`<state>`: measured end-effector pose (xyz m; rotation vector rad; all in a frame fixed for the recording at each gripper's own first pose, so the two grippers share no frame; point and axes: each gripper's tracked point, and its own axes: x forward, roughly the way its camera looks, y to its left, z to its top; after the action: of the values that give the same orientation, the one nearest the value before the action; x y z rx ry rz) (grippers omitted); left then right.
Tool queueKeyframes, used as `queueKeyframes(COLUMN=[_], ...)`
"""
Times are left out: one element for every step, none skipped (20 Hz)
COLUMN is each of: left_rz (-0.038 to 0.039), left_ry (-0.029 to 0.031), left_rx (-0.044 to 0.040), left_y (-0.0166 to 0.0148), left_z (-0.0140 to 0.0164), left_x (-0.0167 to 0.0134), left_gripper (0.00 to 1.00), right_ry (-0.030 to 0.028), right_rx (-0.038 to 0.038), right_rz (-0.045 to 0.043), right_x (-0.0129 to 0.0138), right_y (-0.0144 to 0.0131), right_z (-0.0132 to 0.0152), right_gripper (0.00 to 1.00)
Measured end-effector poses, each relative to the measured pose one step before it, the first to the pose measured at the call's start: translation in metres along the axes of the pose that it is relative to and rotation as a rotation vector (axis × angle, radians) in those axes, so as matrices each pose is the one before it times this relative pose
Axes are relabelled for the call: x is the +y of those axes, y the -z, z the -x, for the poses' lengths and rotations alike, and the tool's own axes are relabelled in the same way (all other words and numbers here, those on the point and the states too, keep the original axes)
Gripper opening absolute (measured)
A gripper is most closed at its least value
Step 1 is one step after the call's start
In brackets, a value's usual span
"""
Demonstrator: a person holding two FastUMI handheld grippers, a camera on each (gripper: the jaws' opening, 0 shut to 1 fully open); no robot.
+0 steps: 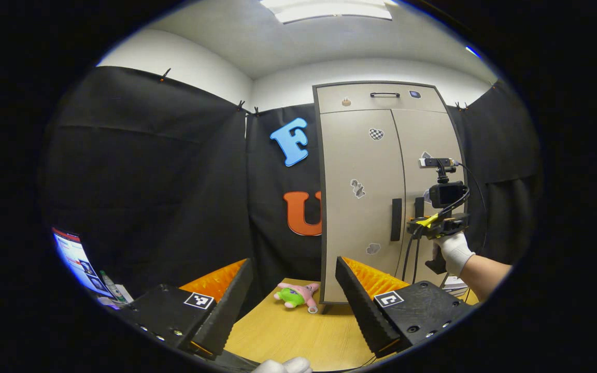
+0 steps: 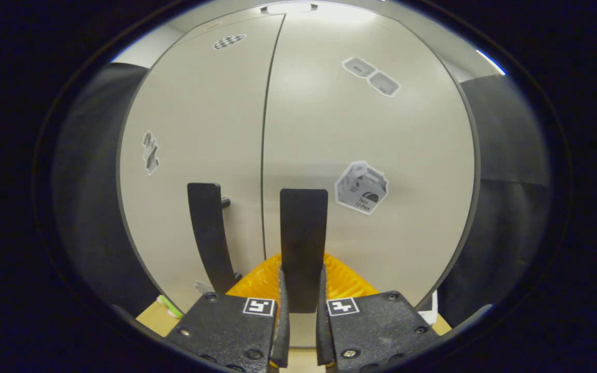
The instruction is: Open the right door of the double-door shoe cabinet with the right hand, and open the left door with the left hand.
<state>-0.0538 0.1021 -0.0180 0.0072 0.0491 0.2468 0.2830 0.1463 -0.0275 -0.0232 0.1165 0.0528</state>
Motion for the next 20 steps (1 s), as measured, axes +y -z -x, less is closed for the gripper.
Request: queueKeyframes(left_rz=[0.00307, 0.00249, 0.00026, -0.00192, -0.00232, -0.00266, -0.00029, 0.00136, 0.00118, -0.00084, -0.00053, 0.00281, 0.00647, 0.00593, 0.0024, -0.00202, -0.00299, -0.00396, -0.00262, -0.00115], left_ry=[0.00631, 0.0057, 0.0047, 0.00374, 0.00269, 0.00149, 0.0028, 0.00573, 0.00587, 0.00549, 0.00327, 0.00591, 0.00767, 0.00936, 0.00978, 0.00729, 0.00701, 0.00727, 0.00702, 0.00875], left_rx=[0.00316, 0.00101, -0.00109, 0.00069, -0.00488, -0.00552, -0.00235, -0.00366, -0.00385, -0.00278, -0.00279, -0.00331, -0.00919, 0.00115, 0.00593, 0.00531, -0.00169, -0.00027, -0.00191, -0.00302], left_y=[0.00033, 0.0001, 0.0005, 0.00094, 0.0, -0.00107, 0.00067, -0.00124, -0.00024, -0.00084, -0.00072, 0.00096, -0.00171, 0.00027, 0.00295, 0.00137, -0.00056, 0.00039, -0.00116, -0.00042], left_z=[0.00079, 0.00088, 0.00259, 0.00254, 0.00327, 0.0024, 0.00276, 0.00262, 0.00254, 0.00193, 0.00252, 0.00262, 0.00287, 0.00173, 0.00101, 0.00128, 0.00143, -0.00085, 0.00032, 0.00023], left_x=[-0.00074, -0.00102, -0.00154, -0.00109, -0.00134, -0.00061, -0.00111, -0.00214, -0.00143, -0.0018, -0.00156, -0.00171, -0.002, -0.00344, -0.00248, -0.00278, -0.00263, -0.00142, -0.00041, -0.00212], left_gripper=[0.96, 0.96, 0.96, 0.96, 0.96, 0.96, 0.96, 0.96, 0.96, 0.96, 0.96, 0.96, 0.96, 0.96, 0.96, 0.96, 0.96, 0.96, 0.96, 0.96], right_ry=[-0.00757, -0.01078, -0.01002, -0.00852, -0.00544, -0.00365, -0.00367, -0.00299, -0.00316, -0.00228, -0.00067, -0.00078, -0.00152, 0.0003, 0.0014, 0.00237, -0.00041, -0.00038, -0.00013, 0.00047], right_rx=[-0.00008, 0.00053, 0.00021, 0.00165, -0.0007, -0.00195, 0.0007, 0.002, 0.00045, -0.00088, -0.00019, 0.00103, 0.0014, 0.00221, 0.00209, 0.00087, 0.0005, -0.00007, 0.00275, 0.00095], right_rz=[0.00026, -0.00249, 0.00018, 0.00709, 0.00158, -0.00103, 0.00101, -0.00463, -0.00401, 0.00219, -0.00017, -0.00272, -0.01158, -0.00678, 0.00026, 0.00276, 0.00136, -0.00887, -0.00342, 0.00013], right_x=[0.00006, -0.00017, 0.00016, -0.00028, -0.00016, -0.0003, -0.00083, -0.00055, -0.00182, -0.00534, -0.00461, -0.00424, -0.00456, -0.00335, -0.00302, -0.00397, -0.00405, -0.00374, -0.00238, -0.00505], right_y=[0.00056, 0.00047, 0.00029, 0.0009, 0.00166, 0.00163, -0.00077, 0.00036, 0.00029, 0.00402, 0.00175, 0.00072, 0.00104, 0.00192, 0.00172, 0.00099, 0.00082, 0.00012, 0.00353, 0.00122], right_z=[0.00284, 0.00181, 0.00471, 0.00328, 0.00608, 0.00819, 0.00242, 0.00603, 0.00856, 0.01212, 0.01115, 0.00617, 0.00729, 0.00689, 0.0061, 0.00662, 0.00641, 0.00578, 0.00577, 0.00611], right_gripper=[0.23, 0.22, 0.21, 0.2, 0.2, 0.2, 0.2, 0.2, 0.2, 0.2, 0.19, 0.19, 0.19, 0.19, 0.19, 0.19, 0.19, 0.19, 0.17, 0.18])
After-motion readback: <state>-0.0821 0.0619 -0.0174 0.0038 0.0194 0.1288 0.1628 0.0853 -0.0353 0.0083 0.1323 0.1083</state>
